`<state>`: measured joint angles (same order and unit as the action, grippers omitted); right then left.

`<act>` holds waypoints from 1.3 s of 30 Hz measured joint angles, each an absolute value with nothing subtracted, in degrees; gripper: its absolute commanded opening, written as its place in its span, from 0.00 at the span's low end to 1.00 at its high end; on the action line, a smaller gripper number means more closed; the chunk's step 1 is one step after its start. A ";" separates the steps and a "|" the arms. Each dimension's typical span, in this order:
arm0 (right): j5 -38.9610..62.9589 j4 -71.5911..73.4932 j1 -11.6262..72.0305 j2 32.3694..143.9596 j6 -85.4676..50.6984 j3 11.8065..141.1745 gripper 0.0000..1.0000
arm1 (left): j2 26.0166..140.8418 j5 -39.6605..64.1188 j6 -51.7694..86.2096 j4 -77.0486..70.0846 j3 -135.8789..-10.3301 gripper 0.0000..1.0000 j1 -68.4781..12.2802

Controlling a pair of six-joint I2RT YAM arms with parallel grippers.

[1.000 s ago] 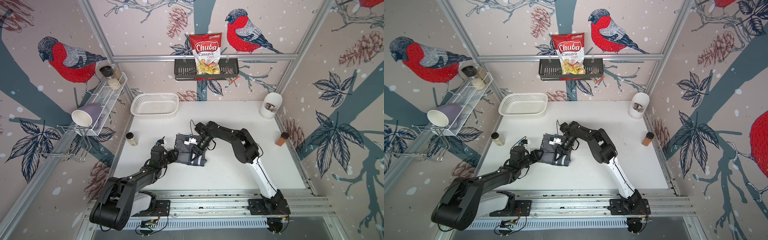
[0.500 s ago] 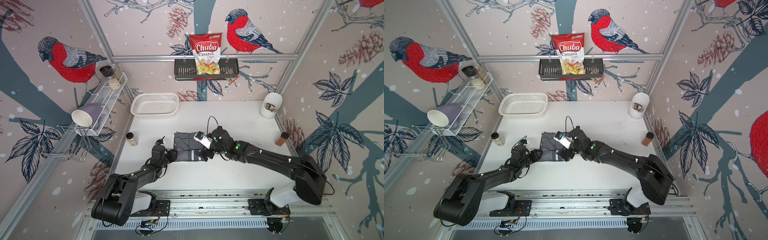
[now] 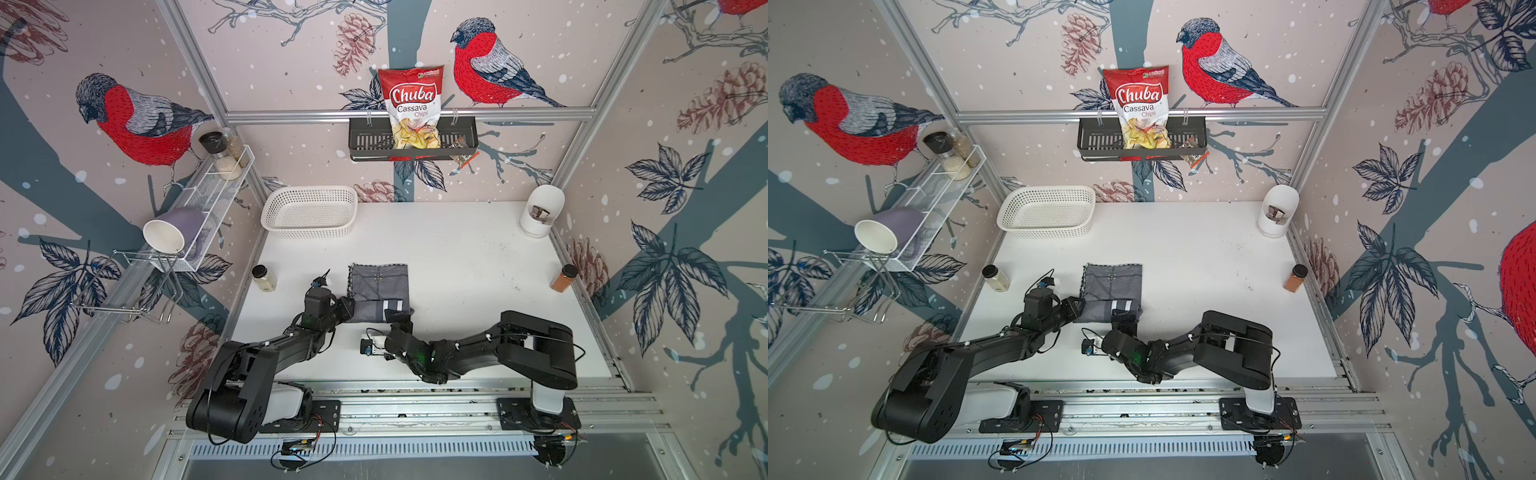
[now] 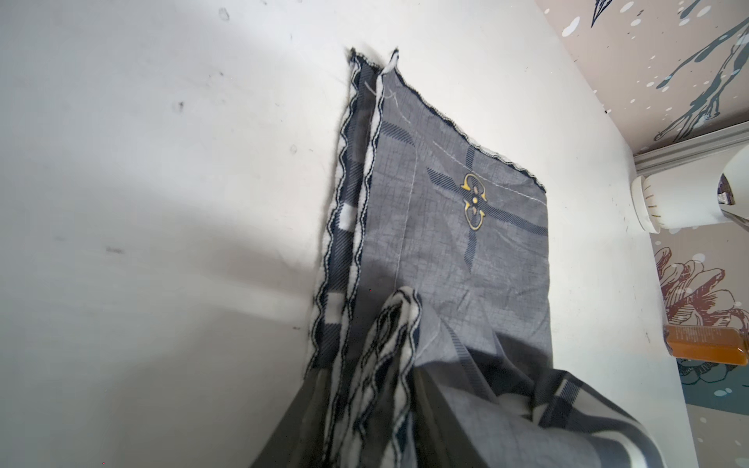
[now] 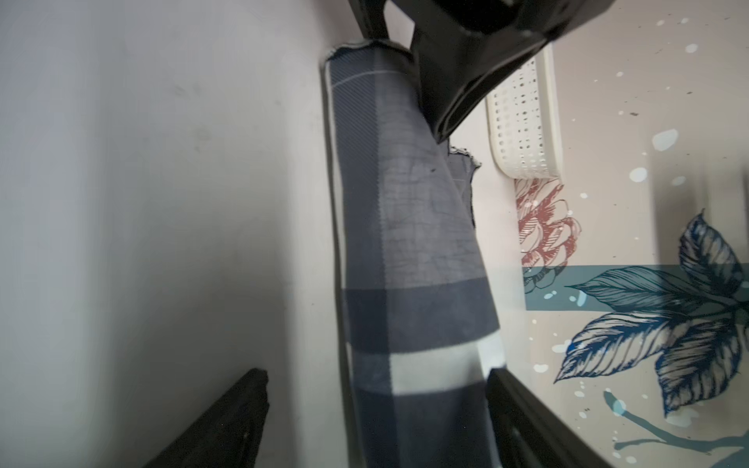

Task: Roll up the pillowcase
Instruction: Roll the pillowcase at the center of the board.

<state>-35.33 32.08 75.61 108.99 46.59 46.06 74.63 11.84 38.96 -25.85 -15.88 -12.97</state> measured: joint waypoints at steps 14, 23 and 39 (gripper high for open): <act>-7.79 -9.67 63.81 110.80 29.50 72.31 0.12 | 62.81 8.14 42.28 -20.14 -15.42 0.67 -8.47; 24.12 -38.94 54.35 117.49 14.66 85.89 0.06 | 48.93 7.73 44.12 -12.10 -13.65 0.70 -6.13; 55.16 -40.95 45.23 123.94 5.52 87.83 0.03 | 55.16 19.33 40.03 -21.43 -11.25 0.74 -10.63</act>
